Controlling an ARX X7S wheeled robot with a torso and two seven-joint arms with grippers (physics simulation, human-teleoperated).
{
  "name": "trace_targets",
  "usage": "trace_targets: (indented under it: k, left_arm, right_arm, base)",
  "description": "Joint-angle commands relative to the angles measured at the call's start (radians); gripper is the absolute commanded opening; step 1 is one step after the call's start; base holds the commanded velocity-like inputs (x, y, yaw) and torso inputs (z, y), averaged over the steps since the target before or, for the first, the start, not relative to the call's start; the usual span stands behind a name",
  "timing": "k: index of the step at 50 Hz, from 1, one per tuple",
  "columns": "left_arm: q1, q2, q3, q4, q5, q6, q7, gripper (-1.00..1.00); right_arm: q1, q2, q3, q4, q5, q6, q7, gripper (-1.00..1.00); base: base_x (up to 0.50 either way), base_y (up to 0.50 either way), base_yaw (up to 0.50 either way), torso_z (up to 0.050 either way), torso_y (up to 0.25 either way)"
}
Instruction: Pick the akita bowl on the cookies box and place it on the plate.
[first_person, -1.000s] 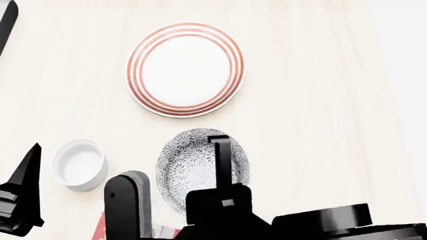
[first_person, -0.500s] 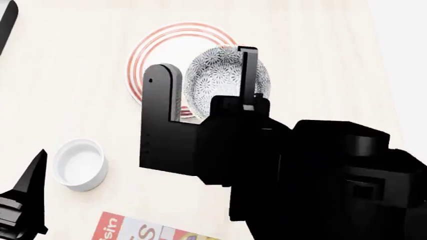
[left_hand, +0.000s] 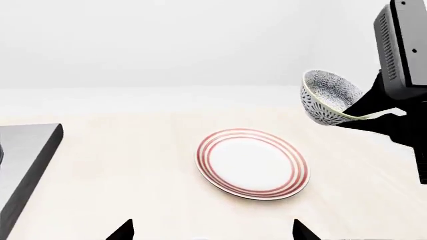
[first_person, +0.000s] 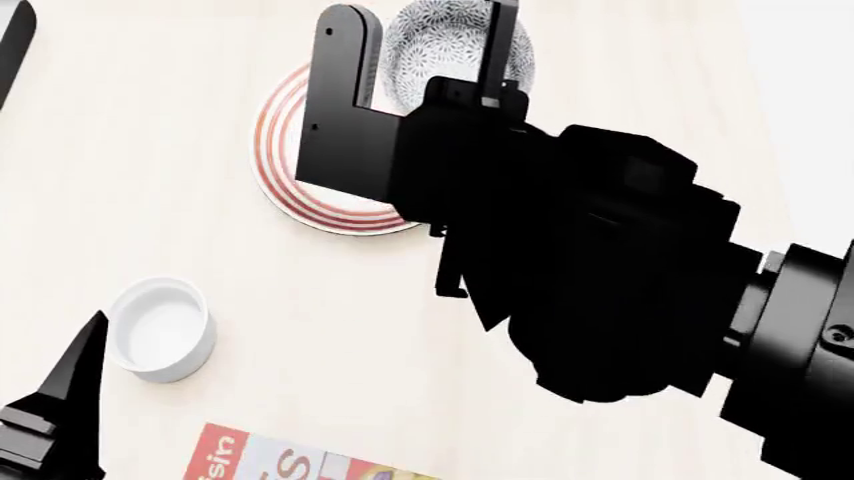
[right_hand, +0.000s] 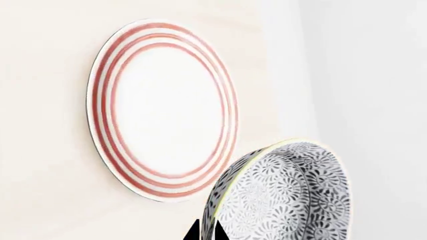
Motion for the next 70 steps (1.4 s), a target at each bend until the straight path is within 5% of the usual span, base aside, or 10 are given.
trace_targets:
  k: [1,43,70]
  left_arm:
    - [0.006,-0.004,0.016,0.006,0.010,0.009,0.015,1.00]
    - [0.052,-0.004,0.027,-0.002,0.044,0.077,0.055,1.00]
    - [0.056,-0.007,0.025,-0.013,0.011,0.082,0.068,1.00]
  right_arm:
    - [-0.048,-0.095,-0.008,0.234,-0.092,-0.111,-0.021,-1.00]
    - [-0.190,-0.393,0.025,0.772,-0.190,-0.428,-0.024,-1.00]
    - [-0.273,-0.419,0.115,0.748,-0.363,-0.408,-0.060,-1.00]
  base:
    - [0.00,0.00,0.00,0.000,0.000]
    - [0.00,0.00,0.00,0.000,0.000]
    - [0.00,0.00,0.00,0.000,-0.081]
